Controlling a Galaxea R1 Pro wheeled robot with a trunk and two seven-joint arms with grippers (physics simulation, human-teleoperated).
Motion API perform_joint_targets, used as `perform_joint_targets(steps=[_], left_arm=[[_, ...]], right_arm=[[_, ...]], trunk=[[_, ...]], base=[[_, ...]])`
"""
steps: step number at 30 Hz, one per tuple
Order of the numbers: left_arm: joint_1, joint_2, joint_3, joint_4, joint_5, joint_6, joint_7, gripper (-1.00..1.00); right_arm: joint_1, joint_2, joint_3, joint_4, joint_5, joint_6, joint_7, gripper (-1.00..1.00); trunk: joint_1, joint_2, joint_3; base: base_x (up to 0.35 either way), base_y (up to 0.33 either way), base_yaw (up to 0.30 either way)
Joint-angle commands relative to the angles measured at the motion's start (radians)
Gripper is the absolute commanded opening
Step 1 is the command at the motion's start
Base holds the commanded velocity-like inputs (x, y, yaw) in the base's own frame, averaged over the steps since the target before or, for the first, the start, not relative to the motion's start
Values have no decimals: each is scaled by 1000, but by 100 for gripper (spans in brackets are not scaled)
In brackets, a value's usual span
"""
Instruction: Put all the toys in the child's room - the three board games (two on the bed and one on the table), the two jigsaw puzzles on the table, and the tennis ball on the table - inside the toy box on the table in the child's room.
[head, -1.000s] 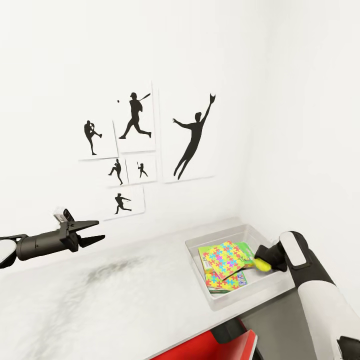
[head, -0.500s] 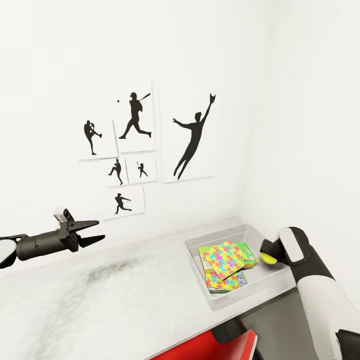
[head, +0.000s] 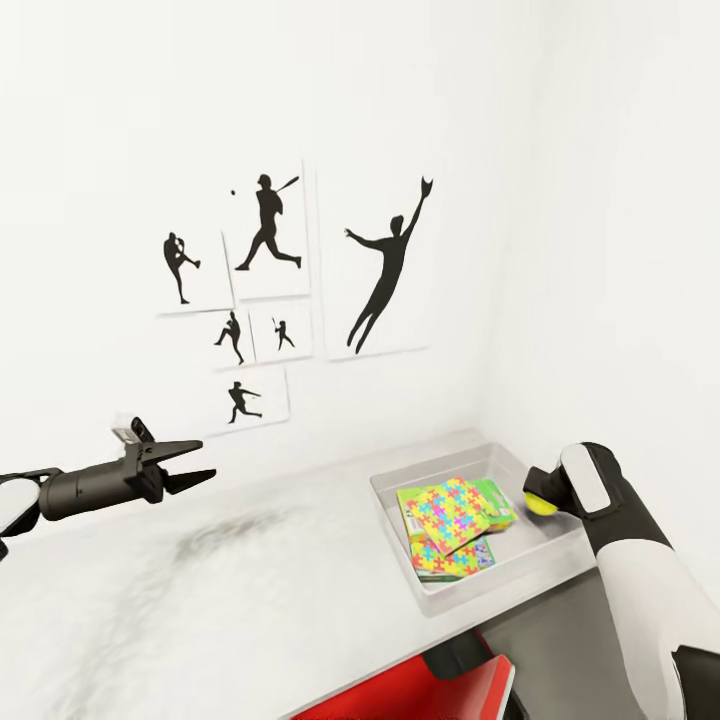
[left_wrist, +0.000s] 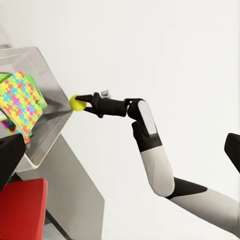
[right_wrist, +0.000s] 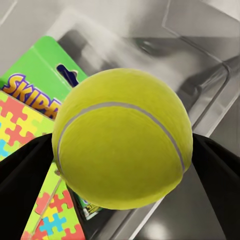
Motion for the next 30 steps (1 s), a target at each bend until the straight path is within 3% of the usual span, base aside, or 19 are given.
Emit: perform_joint_targets(steps=[1,7,25,28,30], left_arm=[[-2,-1,-3,-1,-1,2,-6,100],[-2,-24,-18,-47,-1,2,-6,100],[-2,-26,-20,-52,-1,2,-6,100],[-2,-26,-21,-52,-1,2,-6,100],[-2,-26,-21,-52,-1,2,-6,100]], right_arm=[[-1,0,0,-1,-11,2,-10,-100],[-1,0,0,-1,-10,-1,-11,-100],[-36,-1,0,-4,-7,-46,-11,-100],[-53,-2,2,-4,8,-49,-12,-100],[-61,-1,5,-3,47,-50,-12,-100]], trunk=[[1,-3,-4],[1,-3,-14],[1,-3,-43],[1,-3,-48],[1,-3,-51]], base=[[0,0,0],[0,0,0],[0,0,0],[0,0,0],[0,0,0]])
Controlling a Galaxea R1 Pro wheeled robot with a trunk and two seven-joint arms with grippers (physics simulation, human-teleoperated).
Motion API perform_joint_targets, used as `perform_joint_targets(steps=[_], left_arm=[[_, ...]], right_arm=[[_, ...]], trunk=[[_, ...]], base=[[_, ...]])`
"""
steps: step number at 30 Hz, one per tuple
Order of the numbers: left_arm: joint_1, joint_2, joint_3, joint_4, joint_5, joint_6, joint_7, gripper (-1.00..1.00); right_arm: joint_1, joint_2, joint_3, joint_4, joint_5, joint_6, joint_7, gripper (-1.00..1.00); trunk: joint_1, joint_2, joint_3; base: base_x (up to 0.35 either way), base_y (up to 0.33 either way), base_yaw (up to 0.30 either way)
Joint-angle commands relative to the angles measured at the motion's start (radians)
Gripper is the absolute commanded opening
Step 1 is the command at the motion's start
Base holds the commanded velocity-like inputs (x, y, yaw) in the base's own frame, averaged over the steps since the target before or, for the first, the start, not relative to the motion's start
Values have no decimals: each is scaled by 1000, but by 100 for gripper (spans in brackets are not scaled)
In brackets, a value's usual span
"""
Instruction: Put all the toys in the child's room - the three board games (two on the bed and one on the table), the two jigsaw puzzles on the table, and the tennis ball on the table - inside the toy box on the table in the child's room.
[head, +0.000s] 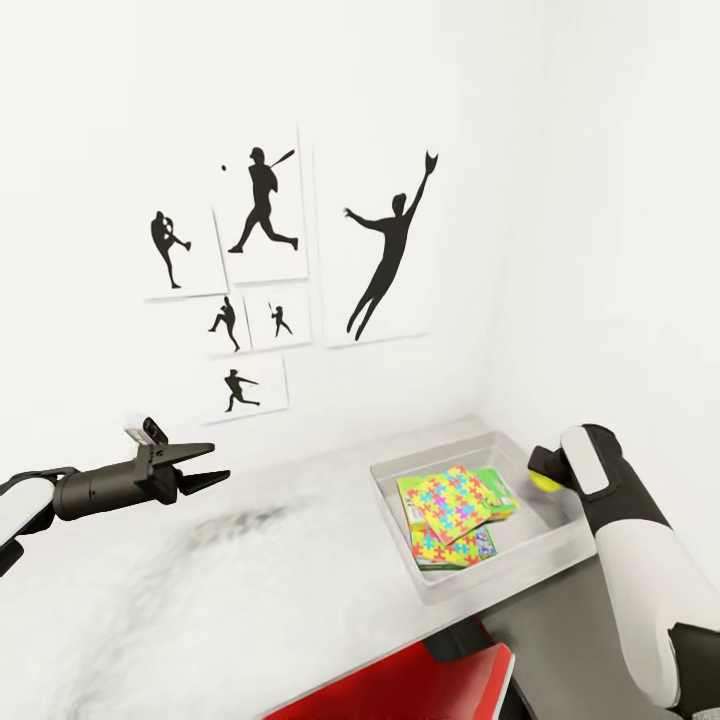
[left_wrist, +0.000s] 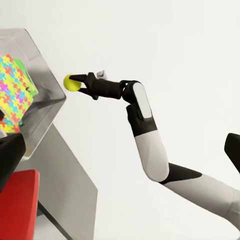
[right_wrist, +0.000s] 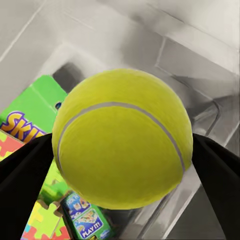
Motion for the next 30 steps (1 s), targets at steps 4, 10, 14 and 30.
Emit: perform_joint_targets(steps=[4,10,14,30], left_arm=[[-2,1,-2,1,-1,2,-6,100],[-2,1,-2,1,-2,2,-6,100],[-2,1,-2,1,-2,2,-6,100],[-2,1,-2,3,-2,2,-4,100]], right_arm=[[-6,1,1,3,54,-4,-7,-100],[-6,1,3,8,72,-56,-4,-100],[-6,2,4,8,72,-62,-4,-100],[-5,1,5,9,71,-62,0,-100]], trunk=[[1,-2,-9],[1,-2,-19],[1,-2,-25],[1,-2,-51]], base=[[0,0,0],[0,0,0],[0,0,0],[0,0,0]])
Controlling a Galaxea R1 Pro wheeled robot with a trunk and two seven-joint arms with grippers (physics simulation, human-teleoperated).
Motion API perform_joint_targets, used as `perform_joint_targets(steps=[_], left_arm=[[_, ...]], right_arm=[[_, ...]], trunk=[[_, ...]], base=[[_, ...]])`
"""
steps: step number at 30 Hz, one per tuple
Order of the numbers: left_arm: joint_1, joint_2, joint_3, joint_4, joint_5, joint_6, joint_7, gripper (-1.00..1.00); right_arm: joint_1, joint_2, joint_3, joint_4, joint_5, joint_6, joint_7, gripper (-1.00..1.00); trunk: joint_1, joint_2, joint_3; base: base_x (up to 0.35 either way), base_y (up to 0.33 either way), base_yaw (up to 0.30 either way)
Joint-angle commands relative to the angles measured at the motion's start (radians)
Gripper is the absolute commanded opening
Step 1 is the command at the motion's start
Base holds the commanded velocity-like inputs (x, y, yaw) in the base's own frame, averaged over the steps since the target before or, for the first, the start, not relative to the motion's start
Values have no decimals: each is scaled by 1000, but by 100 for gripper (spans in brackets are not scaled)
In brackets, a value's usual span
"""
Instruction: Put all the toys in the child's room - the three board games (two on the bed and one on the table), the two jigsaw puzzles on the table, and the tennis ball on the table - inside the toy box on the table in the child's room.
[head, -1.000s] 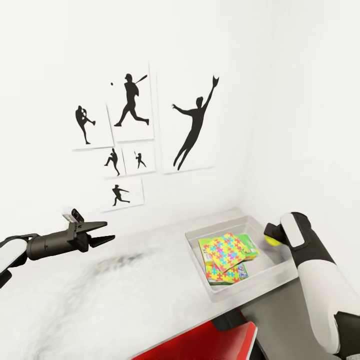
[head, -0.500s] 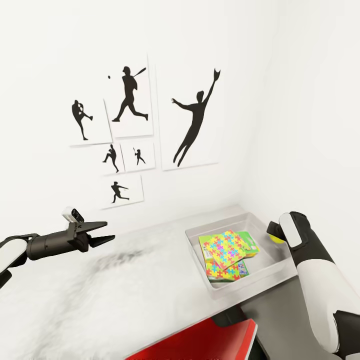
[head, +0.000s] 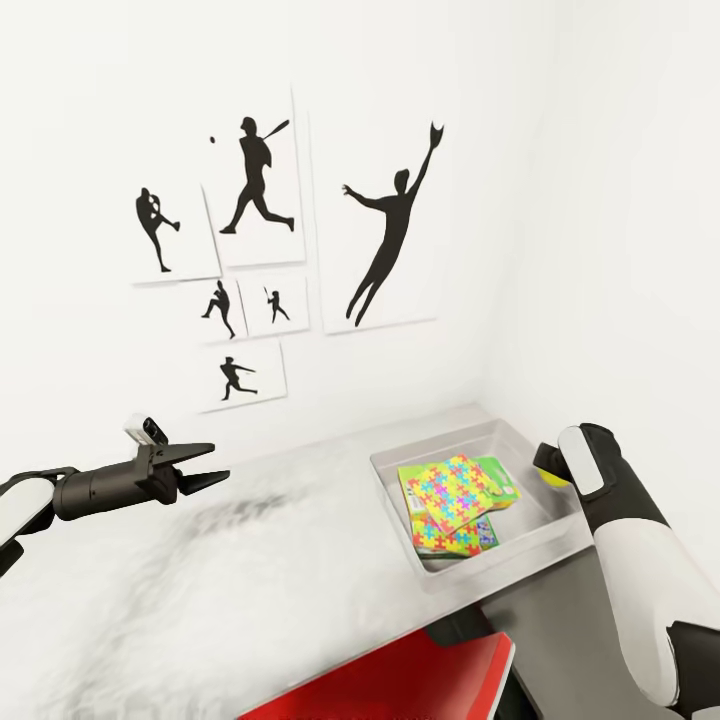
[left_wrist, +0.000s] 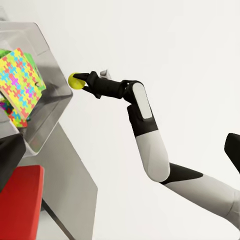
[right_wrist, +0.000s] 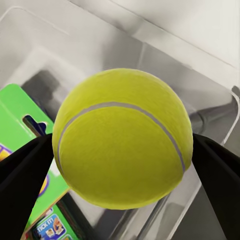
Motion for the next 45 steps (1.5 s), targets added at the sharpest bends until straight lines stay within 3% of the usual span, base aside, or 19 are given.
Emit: perform_joint_targets(steps=[1,16,25,45], left_arm=[[-2,1,-3,1,-1,2,-6,100],[-2,1,-3,3,-1,2,-6,100],[-2,1,-3,3,-1,2,-6,100],[-2,1,-3,3,-1,2,-6,100]], right_arm=[[0,0,1,-1,-10,2,-5,-100],[2,5,3,-3,-10,4,4,-100],[1,0,38,-3,-11,3,5,-100],[-6,3,36,-11,-11,29,0,-100]], trunk=[[1,-2,-4],[1,-2,-28],[1,-2,-43],[1,-2,-76]], base=[[0,0,0],[0,0,0],[0,0,0],[0,0,0]])
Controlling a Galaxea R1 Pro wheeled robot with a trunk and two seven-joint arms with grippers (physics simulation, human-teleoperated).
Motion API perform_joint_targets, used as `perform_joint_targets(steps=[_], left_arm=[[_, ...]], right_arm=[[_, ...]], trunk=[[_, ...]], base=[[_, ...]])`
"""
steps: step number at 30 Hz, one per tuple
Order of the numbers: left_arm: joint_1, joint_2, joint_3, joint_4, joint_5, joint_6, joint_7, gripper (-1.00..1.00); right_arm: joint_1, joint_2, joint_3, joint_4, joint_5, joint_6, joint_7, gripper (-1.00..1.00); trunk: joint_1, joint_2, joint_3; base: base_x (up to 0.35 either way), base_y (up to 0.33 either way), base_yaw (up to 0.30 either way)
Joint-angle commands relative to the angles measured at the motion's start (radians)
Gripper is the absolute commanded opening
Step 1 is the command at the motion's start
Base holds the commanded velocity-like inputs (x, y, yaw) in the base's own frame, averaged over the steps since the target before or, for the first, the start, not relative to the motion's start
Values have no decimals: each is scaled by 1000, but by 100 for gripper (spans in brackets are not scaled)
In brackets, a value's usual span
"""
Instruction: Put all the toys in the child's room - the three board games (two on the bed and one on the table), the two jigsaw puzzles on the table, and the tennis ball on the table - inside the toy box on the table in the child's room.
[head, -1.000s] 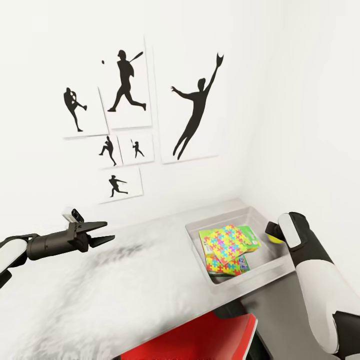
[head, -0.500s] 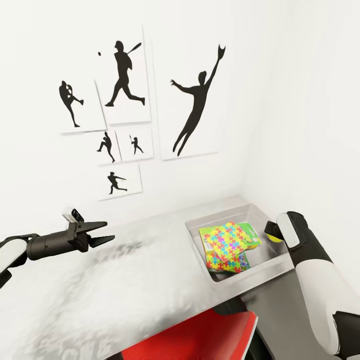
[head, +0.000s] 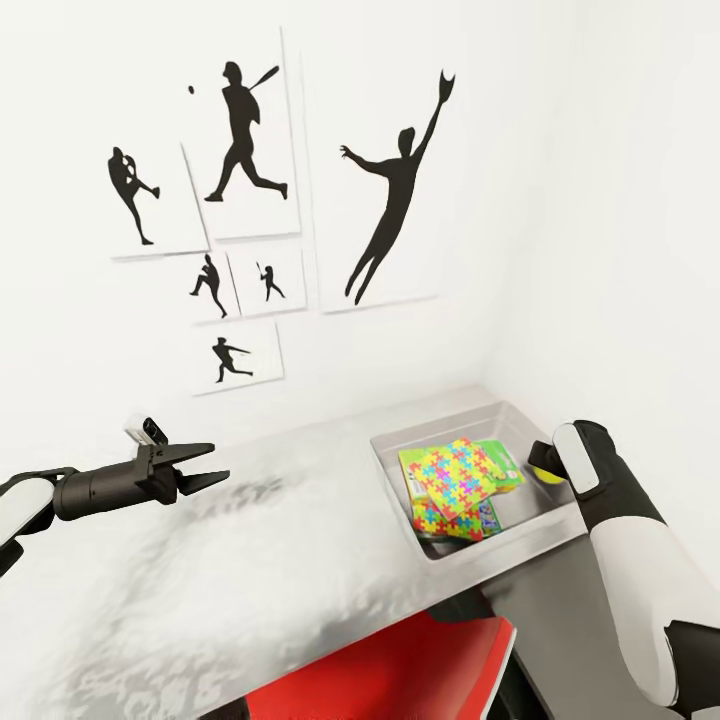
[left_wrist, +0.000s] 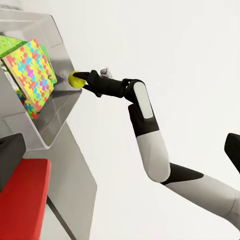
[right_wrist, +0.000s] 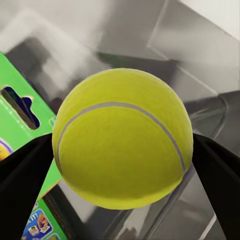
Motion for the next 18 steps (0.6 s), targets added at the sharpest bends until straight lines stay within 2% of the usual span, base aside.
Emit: perform_joint_targets(steps=[1,9,18], left_arm=[[-2,1,-3,1,-1,2,-6,100],[-2,1,-3,1,-1,2,-6,100],[-2,1,-3,1,-1,2,-6,100]], right_arm=[[-1,0,0,-1,-11,2,-9,-100],[-3,0,-1,-1,-12,13,-9,-100],[-67,12,-2,-4,-13,127,-13,-100]], trunk=[[1,-2,-4],[1,-2,-16],[1,-2,-18]], base=[[0,0,0],[0,0,0],[0,0,0]])
